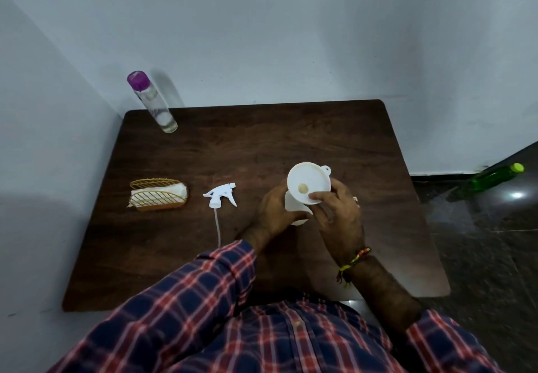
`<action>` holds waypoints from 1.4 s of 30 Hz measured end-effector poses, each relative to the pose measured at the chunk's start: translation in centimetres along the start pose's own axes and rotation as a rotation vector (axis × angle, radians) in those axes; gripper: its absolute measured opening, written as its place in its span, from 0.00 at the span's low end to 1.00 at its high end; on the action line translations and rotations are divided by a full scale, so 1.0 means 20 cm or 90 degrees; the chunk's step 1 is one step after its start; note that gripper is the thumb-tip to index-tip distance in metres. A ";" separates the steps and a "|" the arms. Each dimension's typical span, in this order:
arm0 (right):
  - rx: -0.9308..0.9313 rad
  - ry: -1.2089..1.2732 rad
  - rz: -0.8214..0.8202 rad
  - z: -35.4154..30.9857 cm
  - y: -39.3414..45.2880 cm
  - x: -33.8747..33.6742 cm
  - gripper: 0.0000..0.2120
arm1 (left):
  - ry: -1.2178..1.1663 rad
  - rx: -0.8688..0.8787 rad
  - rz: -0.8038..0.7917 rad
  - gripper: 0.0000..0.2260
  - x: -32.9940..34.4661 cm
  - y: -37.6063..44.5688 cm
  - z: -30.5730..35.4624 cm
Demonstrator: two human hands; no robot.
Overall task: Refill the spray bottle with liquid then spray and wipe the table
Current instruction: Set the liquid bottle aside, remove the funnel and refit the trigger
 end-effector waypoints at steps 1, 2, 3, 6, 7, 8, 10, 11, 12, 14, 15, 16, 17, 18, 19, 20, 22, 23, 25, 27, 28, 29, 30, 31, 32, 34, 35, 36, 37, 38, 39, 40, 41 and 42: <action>-0.009 0.000 -0.005 0.00 0.01 0.00 0.11 | 0.007 -0.013 0.009 0.32 0.02 0.02 -0.02; -0.013 -0.004 -0.010 0.00 0.01 0.00 0.11 | 0.020 -0.025 0.011 0.30 0.03 0.03 -0.03; -0.013 -0.009 -0.009 0.01 0.02 -0.01 0.11 | 0.035 -0.034 0.014 0.28 0.04 0.03 -0.05; -0.032 -0.026 0.005 0.02 0.01 -0.02 0.07 | 0.060 -0.042 0.036 0.26 0.04 0.04 -0.09; -0.046 -0.036 0.002 0.02 0.01 -0.02 0.08 | 0.060 -0.043 0.036 0.27 0.04 0.04 -0.09; -0.050 -0.044 -0.003 0.02 0.01 -0.01 0.09 | 0.063 -0.043 0.035 0.27 0.04 0.04 -0.09; -0.037 -0.039 0.004 0.04 0.01 -0.03 0.10 | 0.078 -0.052 0.033 0.27 0.05 0.05 -0.12; -0.039 -0.034 0.011 0.05 0.02 -0.03 0.10 | 0.084 -0.055 0.036 0.28 0.05 0.05 -0.12; -0.049 -0.035 0.010 0.05 0.03 -0.03 0.09 | 0.087 -0.053 0.042 0.28 0.05 0.05 -0.11; -0.058 -0.049 -0.002 0.04 0.04 -0.02 0.09 | 0.089 -0.051 0.049 0.28 0.04 0.05 -0.11; -0.053 -0.044 0.000 0.05 0.04 -0.02 0.08 | 0.087 -0.052 0.044 0.28 0.04 0.06 -0.11; -0.055 -0.031 0.009 0.04 0.03 -0.03 0.07 | 0.085 -0.055 0.040 0.28 0.05 0.06 -0.12; -0.066 -0.022 0.016 0.04 0.04 -0.04 0.05 | 0.088 -0.060 0.037 0.29 0.04 0.05 -0.12; -0.072 -0.024 0.016 0.03 0.05 -0.04 0.04 | 0.093 -0.060 0.040 0.29 0.04 0.05 -0.11; -0.066 -0.031 0.018 0.04 0.05 -0.04 0.04 | 0.097 -0.063 0.038 0.30 0.04 0.06 -0.12; -0.056 -0.032 0.025 0.05 0.05 -0.05 0.04 | 0.098 -0.059 0.035 0.30 0.04 0.06 -0.13; -0.061 -0.022 0.039 0.05 0.05 -0.06 0.07 | 0.094 -0.059 0.031 0.30 0.04 0.06 -0.13; -0.067 -0.023 0.035 0.05 0.06 -0.06 0.09 | 0.095 -0.060 0.030 0.30 0.04 0.06 -0.12; -0.050 -0.025 0.027 0.07 0.07 -0.05 0.09 | 0.105 -0.062 0.024 0.30 0.04 0.07 -0.12; -0.038 -0.023 0.032 0.08 0.07 -0.06 0.07 | 0.106 -0.068 0.012 0.30 0.05 0.07 -0.13; -0.041 -0.024 0.027 0.08 0.08 -0.05 0.07 | 0.108 -0.067 0.009 0.30 0.05 0.07 -0.12; -0.037 -0.028 0.010 0.08 0.08 -0.04 0.07 | 0.109 -0.068 0.008 0.30 0.05 0.08 -0.11; -0.027 -0.037 -0.012 0.08 0.09 -0.02 0.08 | 0.111 -0.068 0.008 0.30 0.05 0.08 -0.11; -0.012 -0.042 -0.032 0.08 0.08 -0.01 0.08 | 0.112 -0.070 0.007 0.30 0.05 0.08 -0.12; 0.002 -0.039 -0.040 0.07 0.08 0.00 0.07 | 0.114 -0.070 0.006 0.30 0.05 0.08 -0.11; 0.027 0.001 -0.020 0.06 0.09 -0.02 0.04 | 0.124 -0.061 0.008 0.29 0.05 0.08 -0.10; 0.033 0.028 -0.006 0.04 0.10 -0.04 0.04 | 0.124 -0.059 0.005 0.28 0.06 0.08 -0.10; 0.032 0.043 0.003 0.02 0.11 -0.05 0.05 | 0.124 -0.059 -0.002 0.28 0.06 0.08 -0.11; 0.027 0.050 0.004 -0.01 0.13 -0.06 0.05 | 0.129 -0.065 -0.017 0.29 0.07 0.08 -0.11; 0.024 0.054 0.001 -0.02 0.14 -0.06 0.06 | 0.140 -0.069 -0.030 0.30 0.08 0.08 -0.11; 0.024 0.056 -0.005 -0.04 0.16 -0.05 0.06 | 0.146 -0.075 -0.042 0.31 0.08 0.07 -0.12; 0.027 0.051 -0.013 -0.05 0.18 -0.05 0.06 | 0.136 -0.066 -0.041 0.32 0.08 0.07 -0.11; 0.028 0.046 -0.020 -0.05 0.19 -0.05 0.06 | 0.112 -0.050 -0.029 0.32 0.06 0.07 -0.10; 0.020 0.044 -0.023 -0.07 0.21 -0.04 0.06 | 0.087 -0.029 -0.008 0.33 0.03 0.06 -0.09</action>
Point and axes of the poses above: each hand's wrist, its own y-axis towards the middle knuckle, its own x-axis out of the palm, z = x × y, the point moved 8 cm from there along y, towards the middle knuckle, and after that the axes turned 5 degrees about z, right-handed, at the moved point
